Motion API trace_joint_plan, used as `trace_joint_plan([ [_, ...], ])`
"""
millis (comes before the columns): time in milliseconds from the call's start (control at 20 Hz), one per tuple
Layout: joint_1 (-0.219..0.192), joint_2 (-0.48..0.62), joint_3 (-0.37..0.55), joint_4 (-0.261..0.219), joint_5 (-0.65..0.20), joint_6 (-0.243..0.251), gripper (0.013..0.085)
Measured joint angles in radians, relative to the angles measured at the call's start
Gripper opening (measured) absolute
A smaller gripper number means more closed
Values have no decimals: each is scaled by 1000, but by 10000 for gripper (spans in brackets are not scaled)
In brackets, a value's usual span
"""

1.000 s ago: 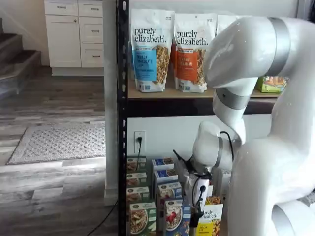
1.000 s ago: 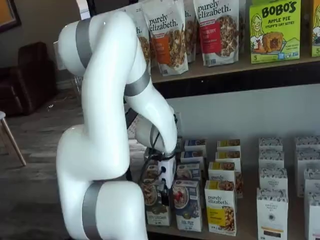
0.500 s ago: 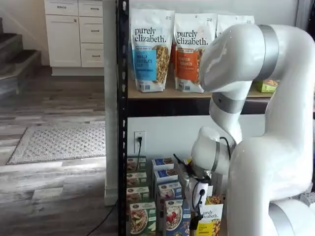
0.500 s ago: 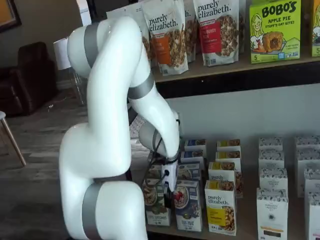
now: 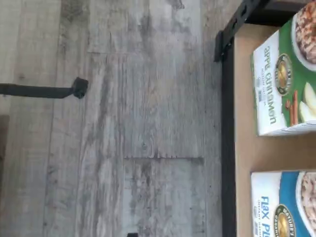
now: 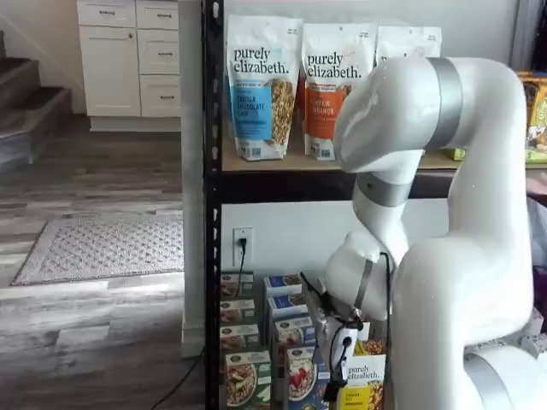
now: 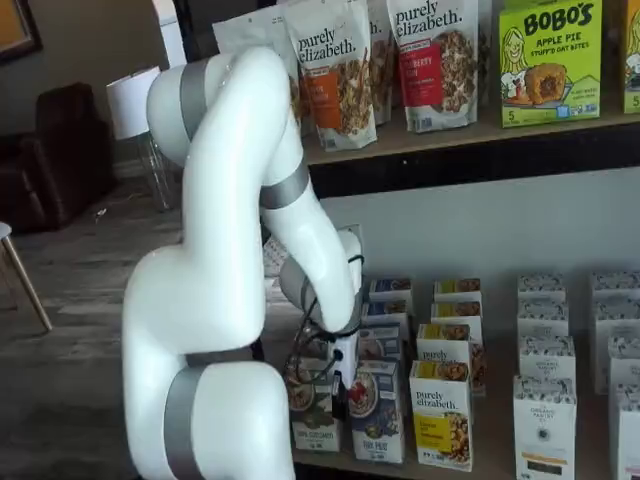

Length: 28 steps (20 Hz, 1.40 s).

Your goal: Pick up the blue and white box that is on the bottom shelf, the second box from the left

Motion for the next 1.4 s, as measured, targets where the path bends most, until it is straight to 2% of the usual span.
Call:
trace_joint_plan([
  [100,4,11,-11,62,-8,-55,850],
  [350,10,38,-39,173,-21,-155,850],
  [450,8,48,-54,206,-20,-186,850],
  [550,4,57,-67,217,-15,-199,850],
  [750,-5,74,-92,222,-6,-210,850],
  [1000,-16,99,-127,195,3,-192,850],
  [1100,-21,110,-144,173,13,-174,850],
  [1200,-31,131,-172,127,31,-138,850],
  [1400,-38,161,-212,94,44,-111,850],
])
